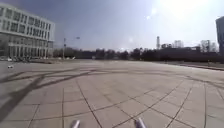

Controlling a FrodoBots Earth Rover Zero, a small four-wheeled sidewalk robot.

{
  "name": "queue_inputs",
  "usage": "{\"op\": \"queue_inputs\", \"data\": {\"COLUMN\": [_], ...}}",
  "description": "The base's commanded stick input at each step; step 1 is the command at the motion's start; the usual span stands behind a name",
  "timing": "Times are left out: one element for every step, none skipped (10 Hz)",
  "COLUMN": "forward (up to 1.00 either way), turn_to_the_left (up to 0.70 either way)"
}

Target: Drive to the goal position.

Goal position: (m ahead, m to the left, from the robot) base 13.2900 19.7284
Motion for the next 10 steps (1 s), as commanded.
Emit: {"op": "queue_inputs", "data": {"forward": [1.0,1.0,1.0,1.0,1.0,1.0,1.0,1.0,1.0,1.0], "turn_to_the_left": [0.0,0.0,0.0,0.0,0.0,0.0,0.0,0.02,0.05,0.14]}}
